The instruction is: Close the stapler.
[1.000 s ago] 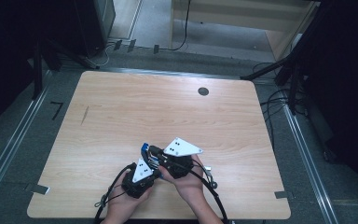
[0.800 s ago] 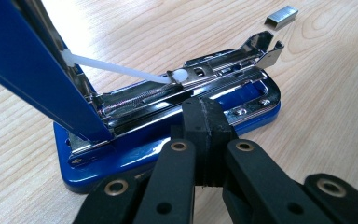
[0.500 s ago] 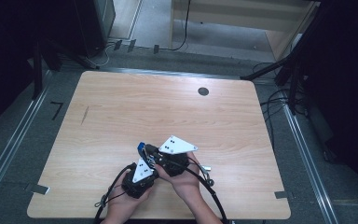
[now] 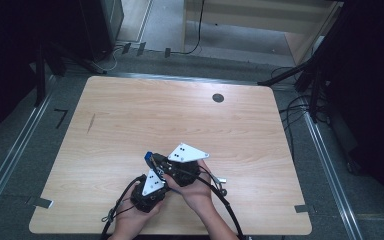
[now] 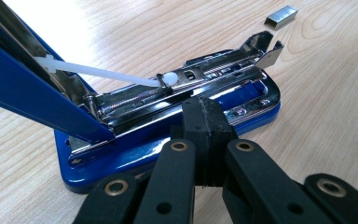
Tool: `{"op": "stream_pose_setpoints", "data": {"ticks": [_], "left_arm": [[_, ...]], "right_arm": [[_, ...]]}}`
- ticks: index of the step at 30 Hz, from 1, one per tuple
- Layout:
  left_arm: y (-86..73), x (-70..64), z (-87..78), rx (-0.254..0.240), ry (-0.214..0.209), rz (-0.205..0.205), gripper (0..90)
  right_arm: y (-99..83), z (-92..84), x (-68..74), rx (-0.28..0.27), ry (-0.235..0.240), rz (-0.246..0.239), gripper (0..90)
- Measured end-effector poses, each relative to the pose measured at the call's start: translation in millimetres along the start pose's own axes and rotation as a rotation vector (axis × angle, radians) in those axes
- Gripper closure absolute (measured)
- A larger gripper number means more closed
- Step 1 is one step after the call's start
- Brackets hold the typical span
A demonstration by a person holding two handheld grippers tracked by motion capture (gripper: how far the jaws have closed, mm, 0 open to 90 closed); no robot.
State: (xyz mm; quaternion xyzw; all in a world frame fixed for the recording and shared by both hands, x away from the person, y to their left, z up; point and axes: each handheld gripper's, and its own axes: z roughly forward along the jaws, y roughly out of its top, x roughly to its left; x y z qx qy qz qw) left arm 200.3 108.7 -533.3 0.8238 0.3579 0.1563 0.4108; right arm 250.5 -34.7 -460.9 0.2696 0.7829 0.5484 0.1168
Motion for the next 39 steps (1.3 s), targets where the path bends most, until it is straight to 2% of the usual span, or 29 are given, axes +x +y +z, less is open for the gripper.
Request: {"op": "stream_pose_setpoints", "data": {"ticks": [5, 19, 32, 38, 39], "left_arm": [[0.1, 0.0, -0.1, 0.001, 0.001, 0.001, 90.0], [0.1, 0.4, -0.4, 0.005, 0.000, 0.005, 90.0], [0.0, 0.2, -0.3, 0.005, -0.002, 0.004, 90.0], [0.0, 0.1, -0.4, 0.005, -0.002, 0.005, 90.0], [-0.1, 0.0, -0.4, 0.005, -0.002, 0.004, 90.0]], "right_arm": [[-0.7, 2.1, -3.1, 0.001, 0.022, 0.014, 90.0], [-5.8, 13.0, -5.0, 0.048, 0.032, 0.002, 90.0], [-10.8, 23.4, -9.3, 0.078, 0.063, 0.015, 90.0], [-15.1, 30.0, -8.9, 0.111, 0.077, 0.009, 90.0], [-16.0, 32.3, -6.7, 0.118, 0.070, -0.005, 90.0]]}}
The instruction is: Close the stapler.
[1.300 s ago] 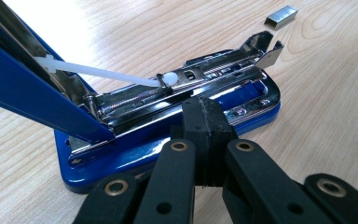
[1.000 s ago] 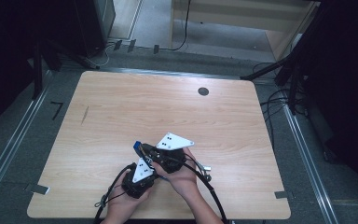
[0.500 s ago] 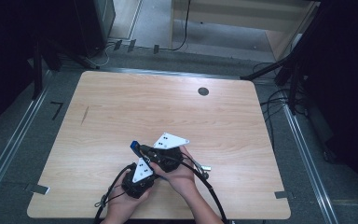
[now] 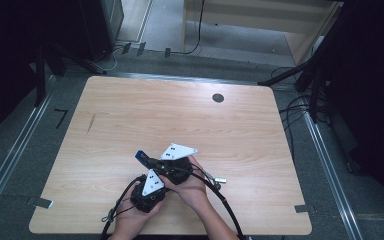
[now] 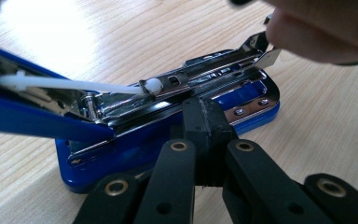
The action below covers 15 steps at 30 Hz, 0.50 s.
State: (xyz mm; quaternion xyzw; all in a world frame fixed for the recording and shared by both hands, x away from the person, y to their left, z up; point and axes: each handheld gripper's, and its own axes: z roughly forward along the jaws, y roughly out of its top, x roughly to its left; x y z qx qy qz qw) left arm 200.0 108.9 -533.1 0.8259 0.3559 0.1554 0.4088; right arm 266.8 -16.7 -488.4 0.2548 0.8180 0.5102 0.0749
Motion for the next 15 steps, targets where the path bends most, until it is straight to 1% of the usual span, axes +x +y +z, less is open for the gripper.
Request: {"op": "stream_pose_setpoints", "data": {"ticks": [5, 6, 9, 15], "left_arm": [[0.1, 0.1, -0.1, 0.000, 0.000, 0.002, 90.0], [0.0, 0.2, -0.1, 0.001, -0.001, 0.002, 90.0], [0.1, 0.1, -0.1, 0.001, -0.001, 0.003, 90.0], [0.0, 0.1, -0.2, 0.002, 0.001, 0.005, 90.0]], "right_arm": [[0.8, 0.7, -1.7, 0.007, 0.005, 0.012, 90.0], [1.2, 1.4, -2.5, 0.020, 0.006, 0.008, 90.0], [0.8, 3.1, -2.6, 0.030, 0.005, 0.008, 90.0], [0.6, 10.2, -3.2, 0.066, 0.003, 0.021, 90.0]]}}
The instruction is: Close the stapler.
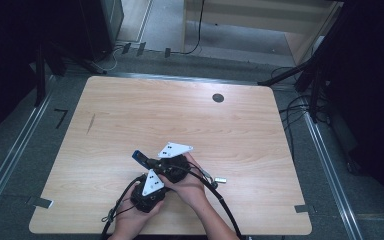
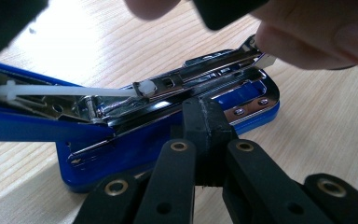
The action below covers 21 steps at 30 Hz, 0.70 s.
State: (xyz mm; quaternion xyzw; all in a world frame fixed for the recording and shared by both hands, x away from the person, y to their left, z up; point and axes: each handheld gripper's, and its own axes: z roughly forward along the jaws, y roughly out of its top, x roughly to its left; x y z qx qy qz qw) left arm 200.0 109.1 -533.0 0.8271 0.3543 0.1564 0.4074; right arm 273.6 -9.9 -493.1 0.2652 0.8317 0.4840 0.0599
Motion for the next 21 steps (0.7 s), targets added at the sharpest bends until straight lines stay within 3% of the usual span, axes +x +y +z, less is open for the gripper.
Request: {"op": "stream_pose_setpoints", "data": {"ticks": [9, 15, 21], "left_arm": [[0.0, 0.2, -0.1, 0.001, 0.000, 0.000, 90.0], [0.0, 0.2, -0.2, 0.001, 0.001, -0.001, 90.0], [0.1, 0.4, -0.3, 0.002, -0.002, -0.002, 90.0]], "right_arm": [[1.5, 15.1, -1.2, 0.081, -0.008, 0.024, 90.0], [1.3, 23.7, 1.1, 0.138, -0.030, 0.009, 90.0], [2.4, 25.1, 0.6, 0.150, -0.031, 0.021, 90.0]]}}
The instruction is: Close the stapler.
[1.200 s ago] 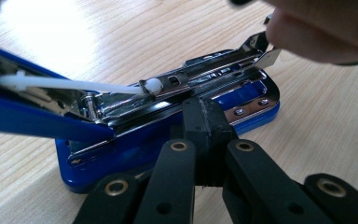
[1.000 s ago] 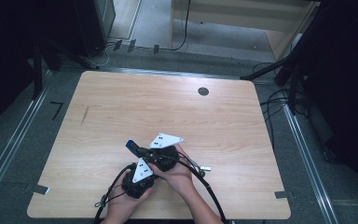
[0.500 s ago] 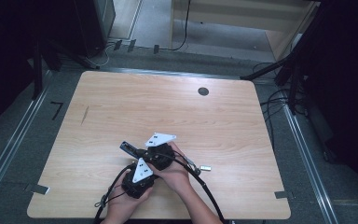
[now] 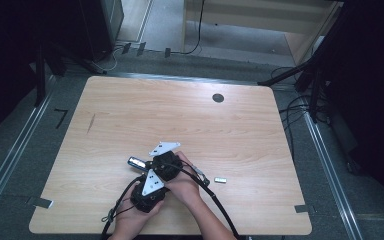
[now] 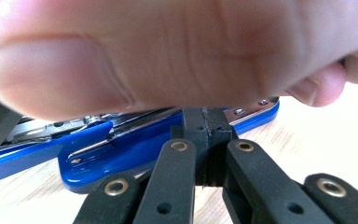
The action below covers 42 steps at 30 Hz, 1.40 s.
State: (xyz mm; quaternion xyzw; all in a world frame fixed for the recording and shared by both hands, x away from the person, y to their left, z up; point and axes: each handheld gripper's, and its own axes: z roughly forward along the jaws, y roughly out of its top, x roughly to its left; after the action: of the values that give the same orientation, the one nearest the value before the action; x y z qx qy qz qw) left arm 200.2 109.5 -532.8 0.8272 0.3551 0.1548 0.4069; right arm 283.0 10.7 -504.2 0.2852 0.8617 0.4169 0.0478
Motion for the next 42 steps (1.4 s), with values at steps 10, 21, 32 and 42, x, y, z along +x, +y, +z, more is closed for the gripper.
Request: {"op": "stream_pose_setpoints", "data": {"ticks": [10, 21, 32, 42], "left_arm": [[-0.1, -0.2, 0.1, -0.002, 0.002, 0.001, 90.0], [-0.1, -0.6, 0.1, -0.002, 0.002, 0.002, 90.0], [-0.1, -0.4, 0.1, -0.002, 0.000, 0.001, 90.0], [-0.1, -0.3, 0.1, -0.002, 0.002, 0.004, 90.0]], "right_arm": [[-3.3, -10.0, -4.6, -0.049, -0.020, 0.006, 90.0], [-10.1, -34.5, -18.5, -0.109, -0.073, 0.041, 90.0], [-16.8, -58.9, -26.7, -0.138, -0.119, 0.041, 90.0], [-29.1, -76.4, -38.1, -0.159, -0.151, 0.067, 89.6]]}}
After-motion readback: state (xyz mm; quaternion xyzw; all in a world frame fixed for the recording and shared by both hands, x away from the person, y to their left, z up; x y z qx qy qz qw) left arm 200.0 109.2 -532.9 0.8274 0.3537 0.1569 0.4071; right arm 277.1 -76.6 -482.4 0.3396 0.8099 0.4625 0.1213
